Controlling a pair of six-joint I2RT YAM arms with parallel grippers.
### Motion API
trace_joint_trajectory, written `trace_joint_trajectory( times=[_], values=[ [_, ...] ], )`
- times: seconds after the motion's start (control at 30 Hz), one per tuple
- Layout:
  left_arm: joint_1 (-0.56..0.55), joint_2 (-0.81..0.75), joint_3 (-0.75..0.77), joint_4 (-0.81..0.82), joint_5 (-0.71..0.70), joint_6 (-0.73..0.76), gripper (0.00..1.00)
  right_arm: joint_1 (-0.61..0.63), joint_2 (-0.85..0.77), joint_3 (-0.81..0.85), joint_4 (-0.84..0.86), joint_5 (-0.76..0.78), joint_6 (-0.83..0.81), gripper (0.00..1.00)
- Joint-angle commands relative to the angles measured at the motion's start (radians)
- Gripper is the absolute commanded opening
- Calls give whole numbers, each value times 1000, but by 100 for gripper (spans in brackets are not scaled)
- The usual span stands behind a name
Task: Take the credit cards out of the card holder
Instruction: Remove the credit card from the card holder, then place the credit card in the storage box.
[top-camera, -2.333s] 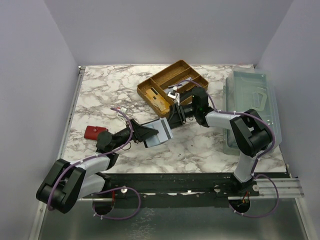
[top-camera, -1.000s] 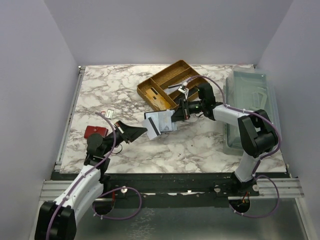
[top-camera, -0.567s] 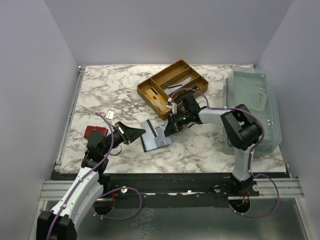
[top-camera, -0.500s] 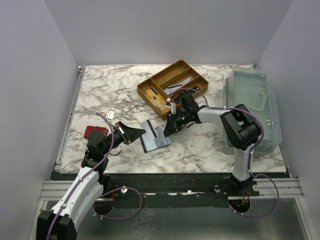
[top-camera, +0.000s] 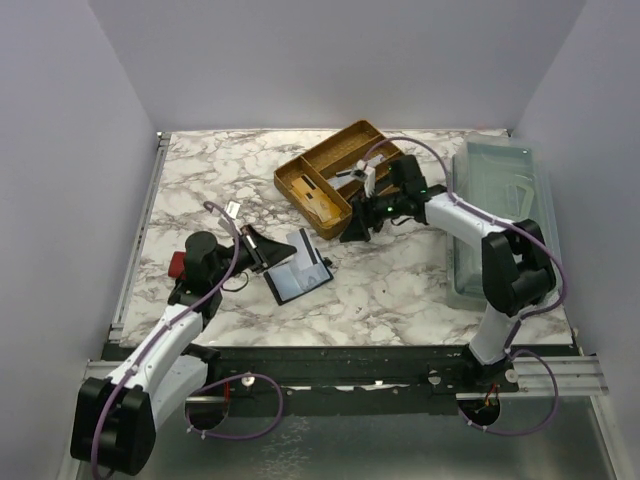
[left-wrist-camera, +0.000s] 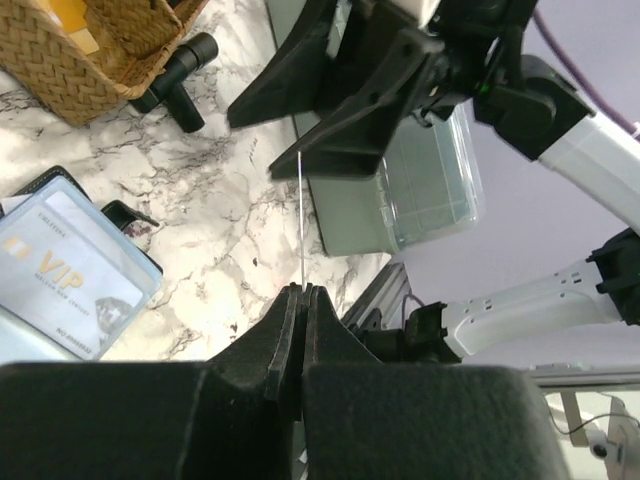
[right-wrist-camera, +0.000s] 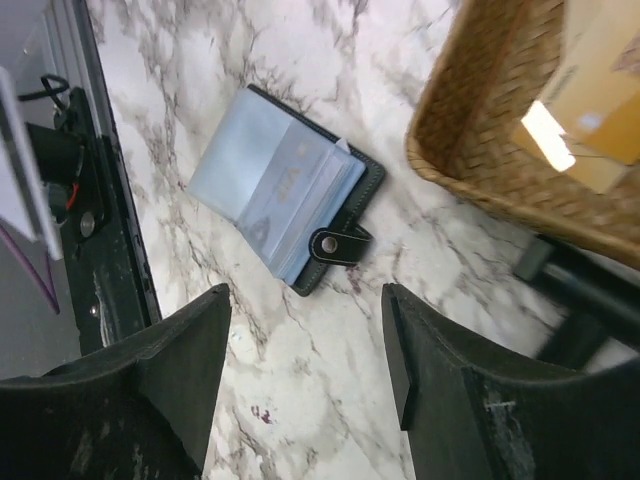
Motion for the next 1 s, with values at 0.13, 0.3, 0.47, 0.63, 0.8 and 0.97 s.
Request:
trace_joint_trajectory(
  times=[0.13,0.3,0.47,0.63,0.8,0.97],
  values=[
    [-27,204,168,4,198,164,0,-184,-180,-136,259,-468,177,78],
    [-132,330,277,4,221,269,0,-183,-186,-314,847,-561,666,84],
    [-191,427,336,18,187,295,0,-160,-171,-329,888,-536,732,83],
    [-205,471,353,90,180,257,0,-141,-166,-333,886,-516,740,79],
    [-212,491,341,186,196,198,0,-126,-144,-320,851,-507,734,74],
    [-218,498,321,255,206,159,0,-106,-132,-313,830,-502,725,72]
  ],
)
